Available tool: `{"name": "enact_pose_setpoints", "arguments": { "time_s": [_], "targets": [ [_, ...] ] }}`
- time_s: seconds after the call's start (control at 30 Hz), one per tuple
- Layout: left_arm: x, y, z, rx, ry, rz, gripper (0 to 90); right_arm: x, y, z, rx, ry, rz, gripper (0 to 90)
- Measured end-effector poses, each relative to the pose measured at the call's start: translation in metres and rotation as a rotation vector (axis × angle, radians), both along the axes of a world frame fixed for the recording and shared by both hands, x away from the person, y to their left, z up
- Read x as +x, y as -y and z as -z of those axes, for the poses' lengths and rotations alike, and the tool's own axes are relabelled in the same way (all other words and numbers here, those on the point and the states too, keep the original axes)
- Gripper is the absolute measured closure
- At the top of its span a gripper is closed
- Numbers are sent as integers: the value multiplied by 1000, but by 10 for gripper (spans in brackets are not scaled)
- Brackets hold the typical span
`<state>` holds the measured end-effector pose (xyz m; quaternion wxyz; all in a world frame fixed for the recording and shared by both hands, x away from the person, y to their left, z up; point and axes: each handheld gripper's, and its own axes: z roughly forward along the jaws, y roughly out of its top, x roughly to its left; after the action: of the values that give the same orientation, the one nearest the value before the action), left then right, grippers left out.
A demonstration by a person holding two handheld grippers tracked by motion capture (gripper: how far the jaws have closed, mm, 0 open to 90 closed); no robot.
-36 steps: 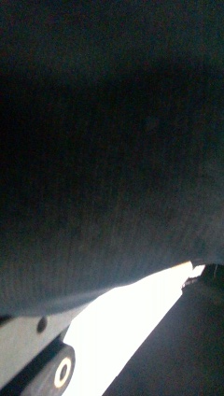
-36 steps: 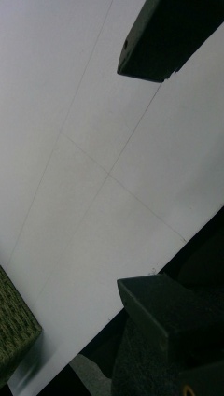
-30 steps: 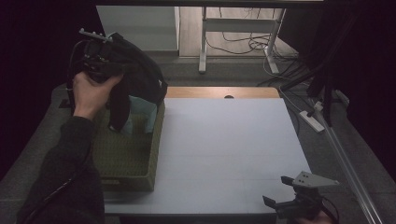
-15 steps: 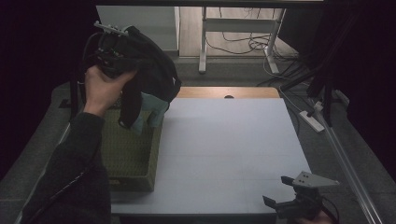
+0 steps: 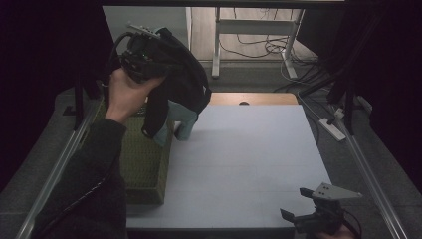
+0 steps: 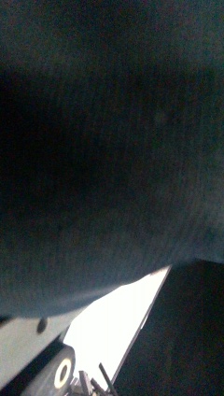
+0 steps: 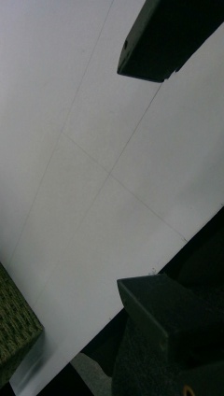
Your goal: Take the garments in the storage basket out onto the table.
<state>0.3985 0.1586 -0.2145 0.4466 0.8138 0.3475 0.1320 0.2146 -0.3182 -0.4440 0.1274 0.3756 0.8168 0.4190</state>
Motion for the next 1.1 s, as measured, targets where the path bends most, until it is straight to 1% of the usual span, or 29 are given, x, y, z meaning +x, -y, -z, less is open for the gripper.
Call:
{"name": "enact_pose_setpoints", "arguments": {
  "time_s": [0.23,0.37,0.47,0.67,0.87,1.1],
  "targets": [
    [1,24,2,10,-2,50,766,0,1,0,5,2,1,10],
    [0,37,3,29,4,74,765,0,1,0,8,2,2,10],
    [-1,46,5,52,9,90,765,0,1,0,10,3,3,10],
    [-1,60,9,64,8,115,764,0,1,0,10,5,3,10],
    [2,75,18,67,-1,143,763,0,1,0,11,7,2,10],
    [6,95,35,72,-19,175,763,-1,2,0,12,7,2,10]
  ]
}}
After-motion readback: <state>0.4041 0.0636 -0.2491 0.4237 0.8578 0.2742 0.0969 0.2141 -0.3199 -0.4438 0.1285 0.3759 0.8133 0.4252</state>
